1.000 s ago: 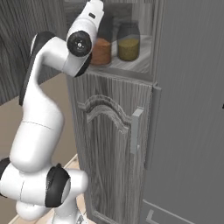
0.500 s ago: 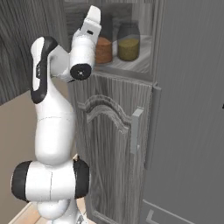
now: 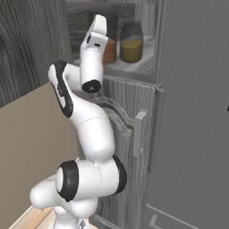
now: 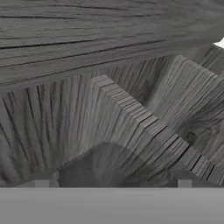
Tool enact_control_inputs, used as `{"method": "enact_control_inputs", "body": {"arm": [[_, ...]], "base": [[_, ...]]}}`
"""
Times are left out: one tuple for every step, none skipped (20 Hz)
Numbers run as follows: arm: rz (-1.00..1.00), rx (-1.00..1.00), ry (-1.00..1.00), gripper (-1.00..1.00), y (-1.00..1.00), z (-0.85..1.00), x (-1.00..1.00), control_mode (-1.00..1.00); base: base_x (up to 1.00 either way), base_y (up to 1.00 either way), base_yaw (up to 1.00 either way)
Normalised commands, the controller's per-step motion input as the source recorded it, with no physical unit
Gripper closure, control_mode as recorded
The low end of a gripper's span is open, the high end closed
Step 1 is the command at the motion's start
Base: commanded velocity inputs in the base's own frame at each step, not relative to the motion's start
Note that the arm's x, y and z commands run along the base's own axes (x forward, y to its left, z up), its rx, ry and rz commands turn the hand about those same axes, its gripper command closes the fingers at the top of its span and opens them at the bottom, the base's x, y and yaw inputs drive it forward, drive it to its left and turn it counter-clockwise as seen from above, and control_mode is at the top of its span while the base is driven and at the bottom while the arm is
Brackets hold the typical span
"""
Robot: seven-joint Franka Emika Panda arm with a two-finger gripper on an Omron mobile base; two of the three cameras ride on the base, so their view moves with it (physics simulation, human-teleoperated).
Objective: Pick the jar and jar from the dining table and place them in the open cabinet. Close the cabinet after placing the objects.
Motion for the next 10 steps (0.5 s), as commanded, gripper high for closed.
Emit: {"method": "enact_control_inputs", "body": {"arm": [[0.00, 0.00, 0.00, -1.00, -0.46, 0.00, 0.00, -1.00], [0.00, 0.00, 0.00, -1.00, -0.59, 0.00, 0.00, -1.00], [0.00, 0.00, 0.00, -1.00, -0.75, 0.00, -0.29, -1.00], [0.00, 0.00, 0.01, -1.00, -0.79, 0.00, -0.45, -1.00], [0.00, 0.00, 0.04, -1.00, -0.76, 0.09, -0.61, -1.00], [-0.01, 0.00, 0.05, -1.00, -0.77, 0.26, -0.96, -1.00], [-0.03, 0.00, 0.10, -1.00, -0.65, 0.36, -1.00, -1.00], [-0.04, 0.00, 0.11, -1.00, -0.66, 0.46, -1.00, -1.00], [-0.06, 0.00, 0.13, -1.00, -0.59, 0.49, -1.00, -1.00], [-0.08, 0.00, 0.16, -1.00, -0.51, 0.54, -1.00, -1.00]], "base": [[0.00, 0.00, 0.00], [0.00, 0.00, 0.00], [0.00, 0.00, 0.00], [0.00, 0.00, 0.00], [0.00, 0.00, 0.00], [0.00, 0.00, 0.00], [0.00, 0.00, 0.00], [0.00, 0.00, 0.00], [0.00, 0.00, 0.00], [0.00, 0.00, 0.00]]}}
